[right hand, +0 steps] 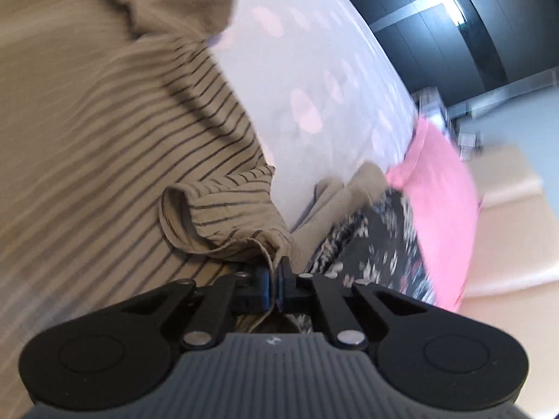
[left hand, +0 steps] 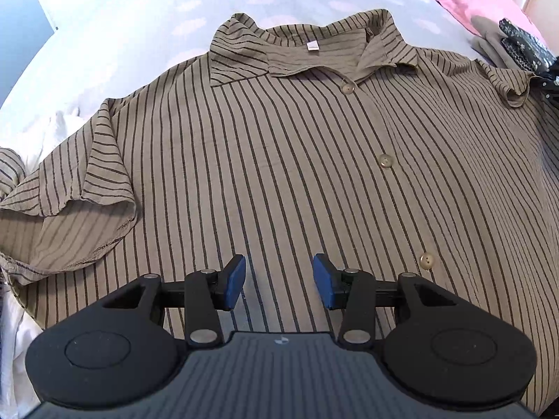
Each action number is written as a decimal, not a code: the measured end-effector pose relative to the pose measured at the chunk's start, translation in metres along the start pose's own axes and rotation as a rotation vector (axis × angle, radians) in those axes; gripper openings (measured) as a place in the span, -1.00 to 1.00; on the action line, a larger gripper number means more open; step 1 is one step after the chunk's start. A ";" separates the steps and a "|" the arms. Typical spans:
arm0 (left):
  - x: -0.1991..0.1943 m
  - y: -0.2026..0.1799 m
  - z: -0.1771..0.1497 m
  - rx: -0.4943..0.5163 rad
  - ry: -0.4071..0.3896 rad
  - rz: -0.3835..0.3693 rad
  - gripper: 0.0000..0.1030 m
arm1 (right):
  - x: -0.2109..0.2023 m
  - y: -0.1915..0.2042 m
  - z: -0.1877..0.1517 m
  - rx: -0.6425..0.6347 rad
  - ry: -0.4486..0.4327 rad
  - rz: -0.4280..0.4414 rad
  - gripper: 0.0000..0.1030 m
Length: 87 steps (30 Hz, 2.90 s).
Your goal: Fold clothes
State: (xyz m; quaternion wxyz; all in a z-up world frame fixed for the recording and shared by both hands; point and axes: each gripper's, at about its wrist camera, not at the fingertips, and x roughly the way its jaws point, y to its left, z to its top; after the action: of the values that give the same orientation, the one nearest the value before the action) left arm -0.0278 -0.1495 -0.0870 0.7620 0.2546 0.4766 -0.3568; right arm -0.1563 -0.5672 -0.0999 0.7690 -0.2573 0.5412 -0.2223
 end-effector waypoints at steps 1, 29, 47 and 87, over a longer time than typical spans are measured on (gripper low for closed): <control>-0.001 0.000 0.000 -0.001 -0.003 -0.002 -0.22 | -0.005 -0.007 0.003 0.061 0.004 0.030 -0.93; -0.015 0.010 -0.008 -0.003 -0.015 0.000 -0.22 | -0.024 0.003 0.082 0.670 0.049 0.511 -0.25; 0.024 0.036 -0.013 -0.071 0.092 0.030 -0.22 | 0.103 -0.052 0.136 0.726 0.236 0.255 -0.30; 0.022 0.031 -0.010 -0.051 0.078 0.095 -0.22 | 0.074 -0.008 0.126 0.842 0.226 0.393 -0.48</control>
State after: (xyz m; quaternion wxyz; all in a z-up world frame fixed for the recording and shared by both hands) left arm -0.0022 -0.1301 -0.1097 0.7651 0.2711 0.5024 -0.2979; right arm -0.0138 -0.5996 -0.1128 0.7704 0.2096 0.5227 -0.2990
